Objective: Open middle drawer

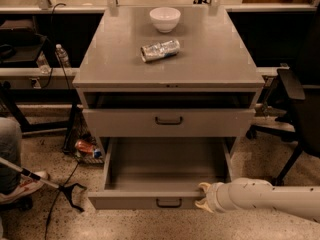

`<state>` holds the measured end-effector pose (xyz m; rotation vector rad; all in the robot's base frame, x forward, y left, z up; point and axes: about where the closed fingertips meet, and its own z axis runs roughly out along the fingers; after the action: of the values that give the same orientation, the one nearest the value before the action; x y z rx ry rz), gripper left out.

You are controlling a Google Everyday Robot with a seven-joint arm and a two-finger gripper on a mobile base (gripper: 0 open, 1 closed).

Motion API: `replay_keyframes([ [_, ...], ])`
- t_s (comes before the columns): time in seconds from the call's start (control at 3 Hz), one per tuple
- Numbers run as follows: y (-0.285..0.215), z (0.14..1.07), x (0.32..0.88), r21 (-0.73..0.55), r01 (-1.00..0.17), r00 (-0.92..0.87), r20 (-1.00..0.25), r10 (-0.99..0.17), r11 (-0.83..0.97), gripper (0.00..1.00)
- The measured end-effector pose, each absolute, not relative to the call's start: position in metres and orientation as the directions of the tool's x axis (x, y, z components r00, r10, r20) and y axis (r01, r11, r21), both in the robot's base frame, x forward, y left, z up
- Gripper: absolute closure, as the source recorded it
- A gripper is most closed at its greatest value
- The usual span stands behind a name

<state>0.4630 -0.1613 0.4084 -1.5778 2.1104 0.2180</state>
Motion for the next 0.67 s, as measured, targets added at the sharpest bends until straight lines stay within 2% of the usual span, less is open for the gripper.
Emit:
replay_keyframes([
  [0.67, -0.1613, 0.4085, 0.4630, -0.161, -0.934, -0.210, -0.473, -0.856, 0.318, 1.00],
])
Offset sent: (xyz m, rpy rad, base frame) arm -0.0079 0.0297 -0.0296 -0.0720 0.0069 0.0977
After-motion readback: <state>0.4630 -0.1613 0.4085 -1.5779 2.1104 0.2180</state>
